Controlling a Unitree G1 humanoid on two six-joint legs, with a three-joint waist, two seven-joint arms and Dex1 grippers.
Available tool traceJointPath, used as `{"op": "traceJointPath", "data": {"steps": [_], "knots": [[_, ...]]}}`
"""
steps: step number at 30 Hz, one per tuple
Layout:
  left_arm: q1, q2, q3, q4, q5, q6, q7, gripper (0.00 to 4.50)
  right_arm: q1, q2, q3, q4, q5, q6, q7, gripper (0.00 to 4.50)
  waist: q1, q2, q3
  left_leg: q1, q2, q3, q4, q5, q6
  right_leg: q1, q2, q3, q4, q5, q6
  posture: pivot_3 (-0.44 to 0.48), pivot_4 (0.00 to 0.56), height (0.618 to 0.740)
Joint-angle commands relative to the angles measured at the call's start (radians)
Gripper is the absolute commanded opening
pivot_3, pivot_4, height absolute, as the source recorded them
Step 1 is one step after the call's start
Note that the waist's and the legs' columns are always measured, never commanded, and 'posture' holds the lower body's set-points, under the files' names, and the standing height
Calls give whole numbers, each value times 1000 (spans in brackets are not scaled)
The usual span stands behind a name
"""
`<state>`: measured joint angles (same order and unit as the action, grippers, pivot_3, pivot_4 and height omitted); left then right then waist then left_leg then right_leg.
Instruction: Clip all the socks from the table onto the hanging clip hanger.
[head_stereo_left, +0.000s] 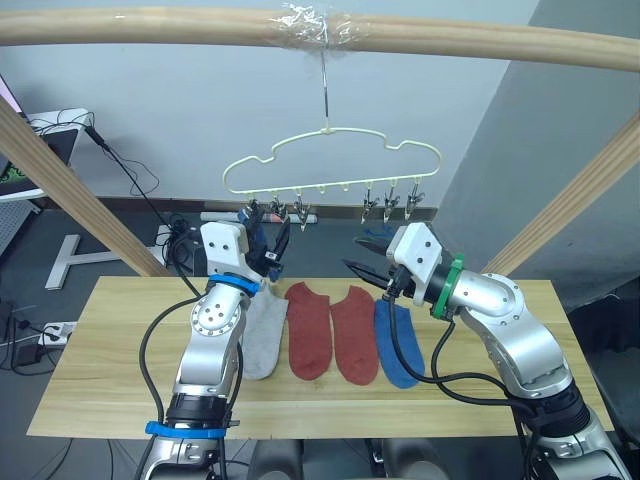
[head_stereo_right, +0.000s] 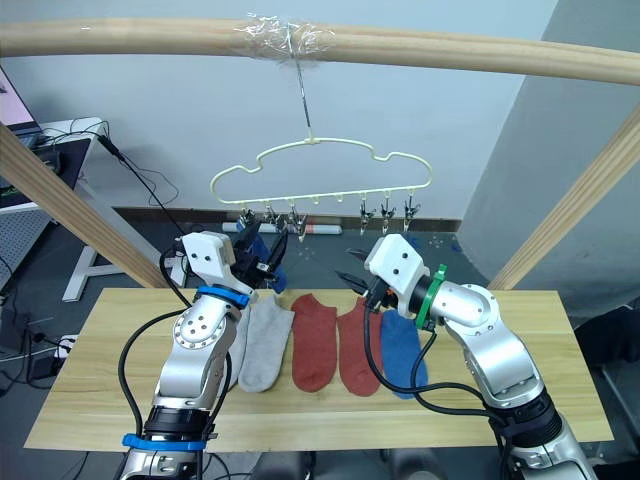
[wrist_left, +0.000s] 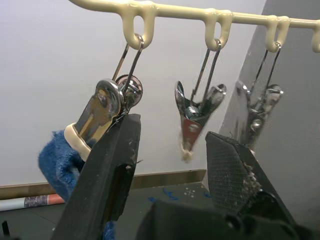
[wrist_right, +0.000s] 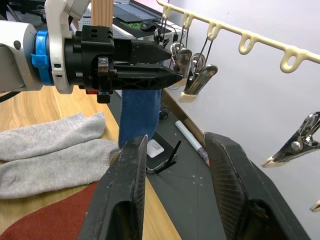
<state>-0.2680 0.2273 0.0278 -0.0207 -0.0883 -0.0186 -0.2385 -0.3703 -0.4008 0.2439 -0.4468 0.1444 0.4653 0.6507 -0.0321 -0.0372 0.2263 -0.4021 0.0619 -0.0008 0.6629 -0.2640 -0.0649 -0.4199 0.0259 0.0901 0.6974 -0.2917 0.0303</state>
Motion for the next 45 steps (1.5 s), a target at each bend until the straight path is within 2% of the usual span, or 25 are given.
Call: {"op": "traceJointPath", "data": {"steps": [1, 10, 34, 37, 42, 45], "knots": [[-15, -2, 0, -21, 6, -22, -3, 2391, -23, 5, -23, -20, 32, -29, 15, 1865, 0, 0, 0, 0, 0, 0, 0, 0, 0, 0, 0, 0, 0, 0, 0, -14, 229, 700], [-20, -3, -17, -40, 9, -39, -27, 2391, -33, -11, -31, 2, 45, -48, 36, 1865, 0, 0, 0, 0, 0, 0, 0, 0, 0, 0, 0, 0, 0, 0, 0, -12, 229, 700], [-78, -26, -9, -53, 23, -2, 21, 2391, -61, -9, -41, 32, 79, -73, 64, 1865, 1, 0, 0, 0, 0, 0, 0, 0, 0, 0, 0, 0, 0, 0, 0, -10, 219, 700], [-82, -25, -8, -52, 23, -4, 21, 1829, -65, -9, -41, 37, 78, -79, 64, 1865, 1, 0, 0, 0, 0, 0, 0, 0, 0, 0, 0, 0, 0, 0, 0, -10, 219, 700], [-86, -24, -8, -48, 21, -4, 16, 440, -60, -7, -37, 36, 81, -82, 67, 1865, 1, 0, 0, 0, 0, 0, 0, 0, 0, 0, 0, 0, 0, 0, 0, -8, 213, 700], [-83, -18, -7, -51, 20, -2, 10, 4, -30, -9, -26, 19, 81, -57, 60, 1865, 1, 0, 0, 0, 0, 0, 0, 0, 0, 0, 0, 0, 0, 0, 0, -8, 213, 700]]}}
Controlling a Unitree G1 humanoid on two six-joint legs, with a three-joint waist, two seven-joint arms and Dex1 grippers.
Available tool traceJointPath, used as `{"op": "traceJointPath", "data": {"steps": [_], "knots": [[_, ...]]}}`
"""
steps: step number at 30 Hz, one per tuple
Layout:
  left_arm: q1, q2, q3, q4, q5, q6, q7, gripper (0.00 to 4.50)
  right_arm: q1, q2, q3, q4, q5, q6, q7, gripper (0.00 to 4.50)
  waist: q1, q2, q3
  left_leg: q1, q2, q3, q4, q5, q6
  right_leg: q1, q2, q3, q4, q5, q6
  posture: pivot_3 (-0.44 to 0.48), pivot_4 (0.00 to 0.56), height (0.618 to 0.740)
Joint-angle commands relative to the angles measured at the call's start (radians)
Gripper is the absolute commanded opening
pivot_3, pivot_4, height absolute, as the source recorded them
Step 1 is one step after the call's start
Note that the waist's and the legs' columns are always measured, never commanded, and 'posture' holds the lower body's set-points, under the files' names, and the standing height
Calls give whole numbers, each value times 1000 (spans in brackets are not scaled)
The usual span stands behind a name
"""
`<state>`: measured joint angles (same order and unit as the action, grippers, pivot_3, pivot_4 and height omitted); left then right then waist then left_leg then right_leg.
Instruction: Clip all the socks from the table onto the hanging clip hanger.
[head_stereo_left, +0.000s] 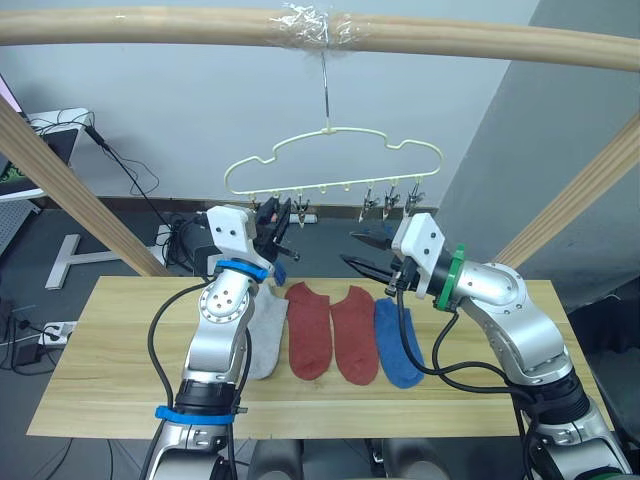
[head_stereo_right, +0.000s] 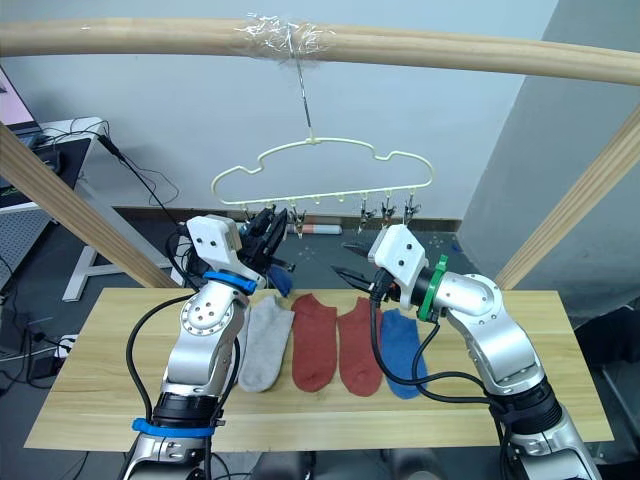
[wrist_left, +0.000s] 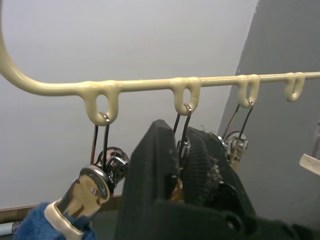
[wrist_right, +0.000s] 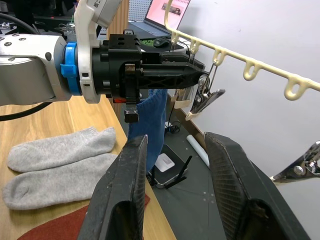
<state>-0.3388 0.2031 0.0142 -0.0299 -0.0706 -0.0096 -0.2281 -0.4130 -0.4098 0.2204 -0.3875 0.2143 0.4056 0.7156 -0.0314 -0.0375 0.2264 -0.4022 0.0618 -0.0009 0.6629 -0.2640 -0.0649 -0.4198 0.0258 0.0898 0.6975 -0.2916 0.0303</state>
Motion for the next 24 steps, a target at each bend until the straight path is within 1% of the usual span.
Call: {"op": "traceJointPath", "data": {"steps": [1, 3, 4, 6, 7, 8, 9, 14, 19, 24], "knots": [[-12, 7, 7, -41, 2, -10, -2, 4, 18, 1, -1, -42, 12, 10, -8, 1865, 0, 0, 0, 0, 0, 0, 0, 0, 0, 0, 0, 0, 0, 0, 0, -7, 211, 700], [-8, 14, 10, -45, 2, -4, -5, 0, 67, 1, 11, -22, -39, 12, -58, 2228, 1, 0, 0, 0, 0, 0, 0, 0, 0, 0, 0, 0, 0, 0, 0, -4, 210, 700], [-5, 18, 12, -48, 1, 0, -8, 0, 105, 9, 9, -2, -66, 22, -104, 2480, 1, 0, 0, 0, 0, 0, 0, 0, 0, 0, 0, 0, 0, 0, 0, -4, 210, 700], [-2, 24, 14, -50, -1, 3, -10, 0, 160, 21, 9, 37, -122, 24, -179, 3115, 2, 0, 0, 0, 0, 0, 0, 0, 0, 0, 0, 0, 0, 0, 0, 1, 210, 700], [-1, 27, 14, -51, -2, 3, -11, 0, 178, 25, 11, 56, -151, 18, -208, 3532, 2, 0, 0, 0, 0, 0, 0, 0, 0, 0, -1, 0, 0, 0, 0, 1, 210, 700], [1, 30, 14, -51, -3, 3, -13, 0, 200, 24, 19, 76, -168, 5, -216, 3895, 2, 0, 0, 0, 0, 0, 0, 0, 0, 0, -1, 0, 0, 0, 0, 1, 210, 700], [1, 33, 14, -50, -4, 5, -17, 0, 224, 22, 31, 113, -191, -10, -228, 4159, 2, 0, 0, 0, -1, 1, 0, 0, 0, 0, -2, 0, 0, 0, 0, 0, 211, 700], [-1, 39, 16, -41, -9, 13, -32, 0, 270, 56, 41, 302, -248, -113, -288, 4159, 1, 0, 0, 1, -1, 1, 1, 0, 0, 0, -1, 0, 1, 1, 1, 0, 212, 700], [-5, 39, 17, -34, -9, 17, -36, 0, 241, 97, 22, 427, -261, -171, -314, 4159, 0, 0, 0, 1, -1, 1, 1, 0, 0, 0, -1, 1, 1, 1, 1, 4, 212, 700], [-7, 39, 18, -32, -9, 22, -41, 0, 197, 131, 21, 600, -281, -204, -325, 4159, 2, 0, 0, 1, 0, 1, 1, 0, 0, 0, -1, 1, 1, 1, 1, 7, 212, 700]]}}
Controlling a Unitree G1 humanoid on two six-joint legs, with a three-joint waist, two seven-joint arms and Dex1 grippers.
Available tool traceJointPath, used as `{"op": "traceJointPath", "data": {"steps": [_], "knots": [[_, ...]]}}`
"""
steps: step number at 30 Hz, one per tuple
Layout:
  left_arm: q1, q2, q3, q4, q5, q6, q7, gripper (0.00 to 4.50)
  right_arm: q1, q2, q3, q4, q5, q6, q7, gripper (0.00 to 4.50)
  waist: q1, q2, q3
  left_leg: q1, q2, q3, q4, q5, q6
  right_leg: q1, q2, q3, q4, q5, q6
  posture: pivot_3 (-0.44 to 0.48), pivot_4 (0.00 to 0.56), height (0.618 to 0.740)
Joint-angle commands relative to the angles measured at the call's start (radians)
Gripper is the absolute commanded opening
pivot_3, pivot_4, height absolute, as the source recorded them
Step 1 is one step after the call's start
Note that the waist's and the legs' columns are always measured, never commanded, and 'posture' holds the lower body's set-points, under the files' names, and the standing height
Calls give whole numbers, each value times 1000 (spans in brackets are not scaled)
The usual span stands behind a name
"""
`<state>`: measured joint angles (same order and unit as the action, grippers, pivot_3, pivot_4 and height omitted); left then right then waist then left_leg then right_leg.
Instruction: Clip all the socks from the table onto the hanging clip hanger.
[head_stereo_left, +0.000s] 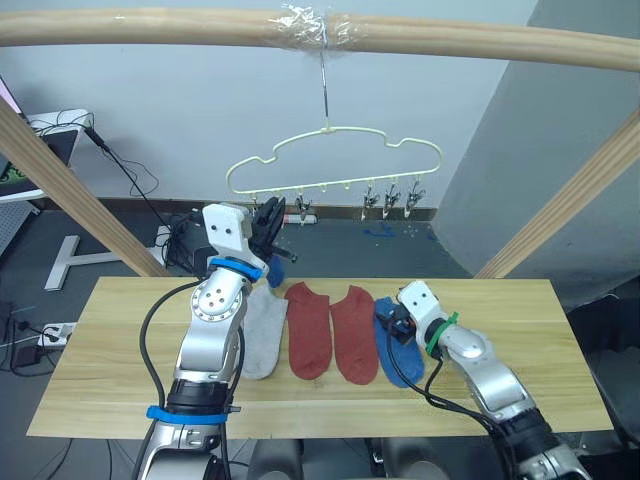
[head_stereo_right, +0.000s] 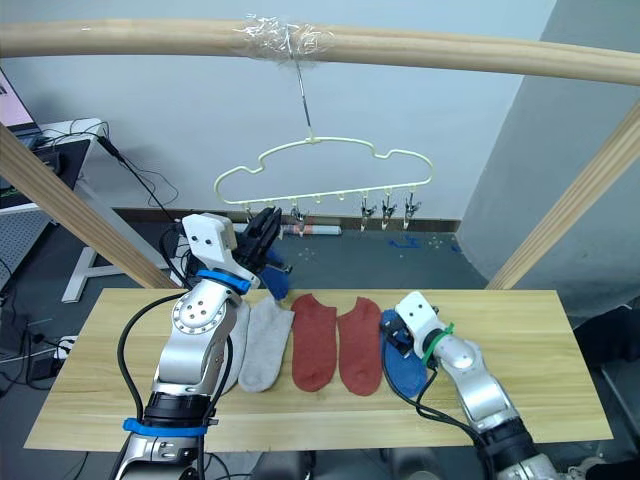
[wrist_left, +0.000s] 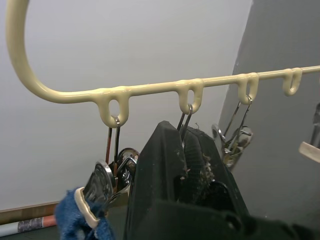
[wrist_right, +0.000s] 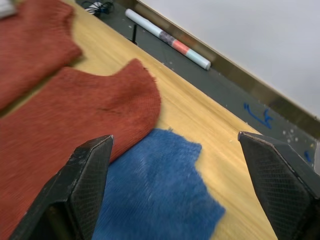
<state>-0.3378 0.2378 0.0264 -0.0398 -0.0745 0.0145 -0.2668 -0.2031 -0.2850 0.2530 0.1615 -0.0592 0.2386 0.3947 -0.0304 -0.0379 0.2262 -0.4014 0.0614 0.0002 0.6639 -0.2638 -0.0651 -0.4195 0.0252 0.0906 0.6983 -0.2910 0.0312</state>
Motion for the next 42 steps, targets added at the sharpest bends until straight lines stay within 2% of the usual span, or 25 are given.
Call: {"op": "traceJointPath", "data": {"steps": [1, 2, 6, 15, 16, 22, 28, 34, 42], "knots": [[-8, 4, 6, -22, -5, -1, -4, 0, -19, 11, -10, 68, -8, -43, -2, 4159, 1, 0, 0, 0, 0, 0, 0, 0, 0, 0, 0, 0, 0, 0, 0, 7, 212, 700], [-8, 4, 6, -22, -5, 0, -5, 0, -24, 18, -14, 85, -3, -37, -3, 4159, 1, 0, 0, 0, 0, 0, 0, 0, 0, 0, 0, 0, 0, 0, 0, 7, 212, 700], [-7, 4, 9, -23, -4, 2, -6, 0, -31, 51, -51, 138, 19, -11, -28, 3352, -1, 0, 0, 0, 0, 0, 0, 0, 0, 0, 0, 1, 0, 0, 0, 13, 211, 700], [5, 12, 22, -47, -18, 34, -11, 0, -10, 55, -54, 98, 16, -19, 7, 161, 0, 0, 0, 0, 0, 0, 0, 0, 0, 0, 0, 0, 1, 0, 0, 19, 210, 700], [7, 15, 27, -56, -28, 48, -16, 0, -8, 48, -48, 69, 13, -23, 18, 48, 1, 0, 0, 0, 0, 0, 1, 0, 0, 0, 0, 0, 1, 0, 0, 19, 209, 700], [20, 51, 54, -129, -130, 153, -90, 0, -27, -19, 5, -142, -18, -21, 105, 48, -2, 0, 0, 0, 0, 0, 0, 0, 0, 0, 0, 0, 1, 0, 0, 23, 210, 700], [6, 109, 113, -219, -360, 404, -191, 0, -122, -37, 86, -272, -24, -25, 211, 48, -2, 0, 0, 0, 1, -1, 0, 0, 0, 0, 1, -1, 2, 0, 0, 20, 211, 700], [-49, 153, 192, -264, -572, 635, -197, 0, -284, 67, 165, -198, -38, -121, 241, 48, -1, 0, 0, 0, 1, -2, 1, 0, 0, 0, 1, -1, 2, 0, 0, 25, 209, 700], [-44, 177, 180, -303, -609, 698, -196, 0, -386, 168, 192, -38, -47, -196, 226, 48, 7, 0, 0, -1, -1, -3, 1, 0, 0, 0, -3, -4, 1, 1, -1, 52, 197, 700]]}}
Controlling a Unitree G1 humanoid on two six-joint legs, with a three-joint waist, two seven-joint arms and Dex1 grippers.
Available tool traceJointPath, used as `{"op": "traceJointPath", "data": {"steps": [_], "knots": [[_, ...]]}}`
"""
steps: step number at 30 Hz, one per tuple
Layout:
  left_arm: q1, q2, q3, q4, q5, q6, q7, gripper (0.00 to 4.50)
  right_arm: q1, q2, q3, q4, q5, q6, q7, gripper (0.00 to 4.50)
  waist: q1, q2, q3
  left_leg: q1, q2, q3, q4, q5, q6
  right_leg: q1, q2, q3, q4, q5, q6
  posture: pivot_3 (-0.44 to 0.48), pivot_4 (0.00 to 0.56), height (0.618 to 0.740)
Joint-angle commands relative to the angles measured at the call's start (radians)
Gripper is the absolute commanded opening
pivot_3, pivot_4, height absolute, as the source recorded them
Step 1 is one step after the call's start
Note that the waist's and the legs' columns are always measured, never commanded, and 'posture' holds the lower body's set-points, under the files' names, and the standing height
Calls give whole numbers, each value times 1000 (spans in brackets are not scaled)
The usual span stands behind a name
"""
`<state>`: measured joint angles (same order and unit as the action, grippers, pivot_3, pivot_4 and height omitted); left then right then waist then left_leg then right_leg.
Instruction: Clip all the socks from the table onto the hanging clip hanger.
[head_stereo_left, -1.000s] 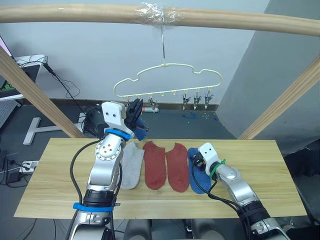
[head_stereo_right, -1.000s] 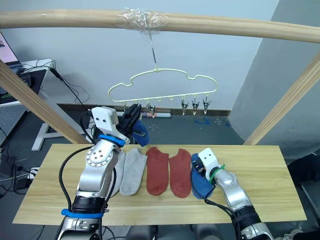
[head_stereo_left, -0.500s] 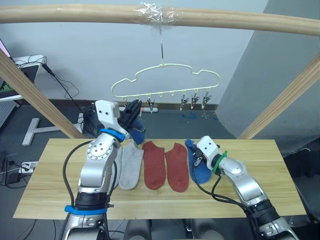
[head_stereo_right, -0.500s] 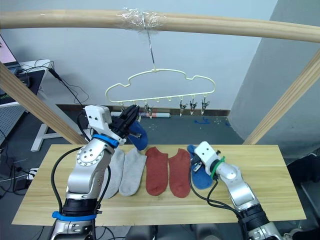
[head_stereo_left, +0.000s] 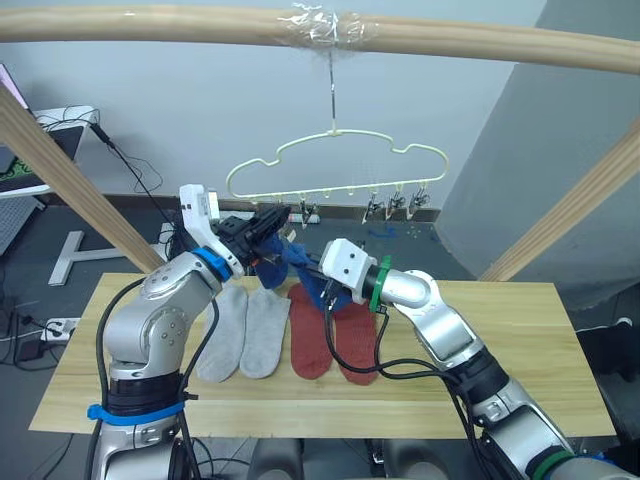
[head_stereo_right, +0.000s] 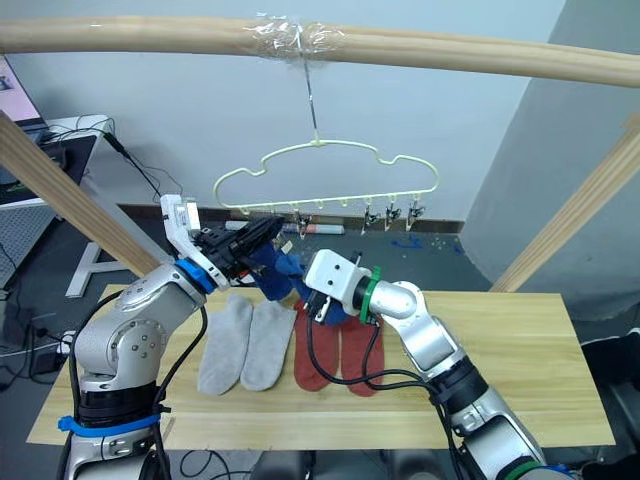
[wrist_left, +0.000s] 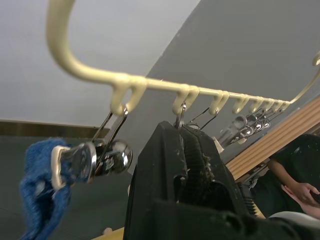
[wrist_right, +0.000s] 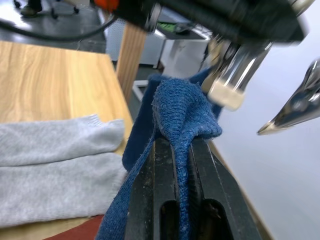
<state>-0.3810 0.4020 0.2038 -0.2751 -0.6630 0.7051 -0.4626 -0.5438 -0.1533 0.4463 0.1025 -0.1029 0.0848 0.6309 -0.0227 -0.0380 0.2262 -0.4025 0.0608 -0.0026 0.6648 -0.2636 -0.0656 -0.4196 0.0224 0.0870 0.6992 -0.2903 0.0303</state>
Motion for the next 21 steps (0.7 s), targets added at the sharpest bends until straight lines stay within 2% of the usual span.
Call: {"op": "traceJointPath", "data": {"steps": [1, 16, 20, 21], "knots": [[2, 13, 1, -71, -21, 9, 1, 0, -54, 46, -2, 34, -3, -49, -13, 48, -2, 0, 0, 0, 0, 0, 0, 0, 0, 0, 0, 0, 0, 0, 0, 52, 197, 700], [36, 36, -13, -65, 15, -18, -20, 0, -94, 78, -38, 54, 7, -93, -48, 48, -2, 0, 0, 0, 1, -1, 0, 0, 0, 0, 0, -1, 1, 0, -1, 63, 194, 700], [49, 14, 6, -62, -20, 1, 1, 0, -93, 85, -36, 52, 5, -92, -53, 48, -2, 0, 0, 0, 1, -1, 0, 0, 0, 0, 0, -1, 1, 0, -1, 65, 191, 700], [49, 14, 7, -63, -25, 5, 2, 322, -94, 86, -36, 53, 5, -93, -54, 14, -2, 0, 0, 0, 1, -1, 0, 0, 0, 0, 0, -1, 1, 0, -1, 65, 191, 700]]}}
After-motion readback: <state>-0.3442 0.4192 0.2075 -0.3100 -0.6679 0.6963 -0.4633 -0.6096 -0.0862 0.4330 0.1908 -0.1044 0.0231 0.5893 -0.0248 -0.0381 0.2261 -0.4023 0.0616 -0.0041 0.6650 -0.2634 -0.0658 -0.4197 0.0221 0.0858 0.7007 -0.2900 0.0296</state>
